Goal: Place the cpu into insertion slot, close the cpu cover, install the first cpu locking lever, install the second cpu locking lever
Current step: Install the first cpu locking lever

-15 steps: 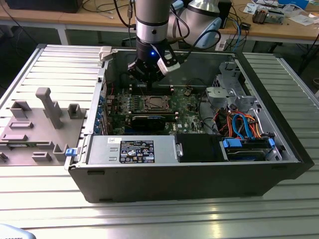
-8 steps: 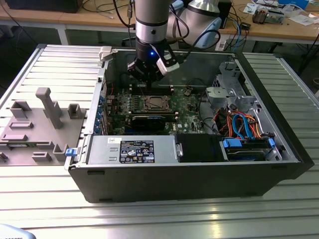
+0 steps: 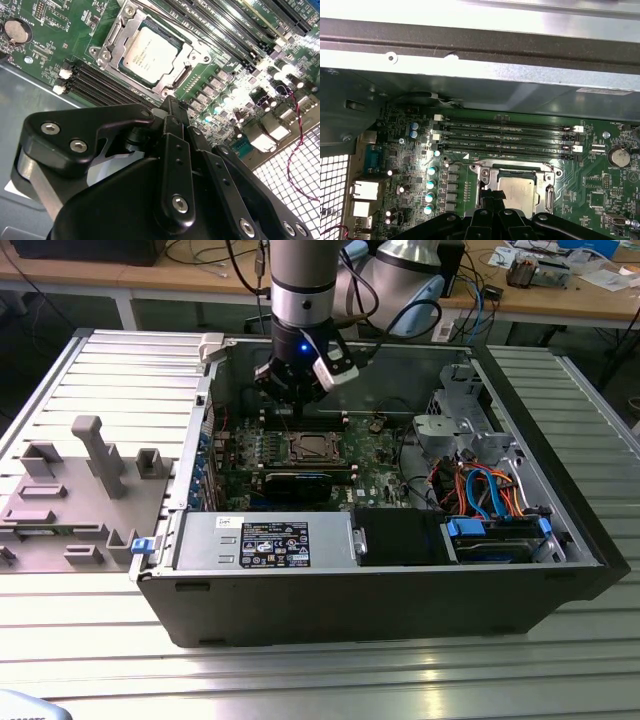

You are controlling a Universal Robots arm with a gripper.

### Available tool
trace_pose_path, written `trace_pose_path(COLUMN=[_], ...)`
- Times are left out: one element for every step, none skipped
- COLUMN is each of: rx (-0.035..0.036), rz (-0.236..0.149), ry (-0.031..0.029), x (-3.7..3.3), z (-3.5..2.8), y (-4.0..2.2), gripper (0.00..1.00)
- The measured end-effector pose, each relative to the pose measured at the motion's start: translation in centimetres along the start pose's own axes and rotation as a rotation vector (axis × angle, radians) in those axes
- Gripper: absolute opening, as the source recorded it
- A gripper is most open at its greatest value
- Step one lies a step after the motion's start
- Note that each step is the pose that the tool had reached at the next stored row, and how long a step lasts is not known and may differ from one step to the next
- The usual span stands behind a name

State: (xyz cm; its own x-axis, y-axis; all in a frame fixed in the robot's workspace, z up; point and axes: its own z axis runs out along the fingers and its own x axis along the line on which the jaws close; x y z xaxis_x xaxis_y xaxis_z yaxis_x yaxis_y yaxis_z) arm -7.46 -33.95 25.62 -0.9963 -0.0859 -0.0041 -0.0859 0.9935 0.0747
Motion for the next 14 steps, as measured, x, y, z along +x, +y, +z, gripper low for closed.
trace_pose_path(rx=[-0.0008,-0.0022,-0.0032,-0.004,-0.0053,-0.0062,-0.0069,-0.0078,-0.0085,-0.01,-0.0107,-0.0125,-0.0135,-0.0143], rz=[0.0,0.0,0.0,0.0,0.0,0.0,0.0,0.0,0.0,0.0,0.0,0.0,0.0,0.0], ry=[-0.0001,-0.0002,-0.0003,-0.0003,-0.0005,-0.0006,-0.0006,-0.0007,-0.0008,-0.0009,-0.001,-0.0011,-0.0012,-0.0012], x=[0.01,0.02,0.04,0.04,0.06,0.07,0.07,0.08,0.09,0.11,0.12,0.14,0.15,0.15], z=[0.0,0.0,0.0,0.0,0.0,0.0,0.0,0.0,0.0,0.0,0.0,0.01,0.0,0.0], y=[0.0,0.0,0.0,0.0,0.0,0.0,0.01,0.01,0.01,0.01,0.01,0.01,0.01,0.01], gripper=[0.11,0.11,0.11,0.11,0.11,0.11,0.11,0.11,0.11,0.11,0.11,0.11,0.11,0.11])
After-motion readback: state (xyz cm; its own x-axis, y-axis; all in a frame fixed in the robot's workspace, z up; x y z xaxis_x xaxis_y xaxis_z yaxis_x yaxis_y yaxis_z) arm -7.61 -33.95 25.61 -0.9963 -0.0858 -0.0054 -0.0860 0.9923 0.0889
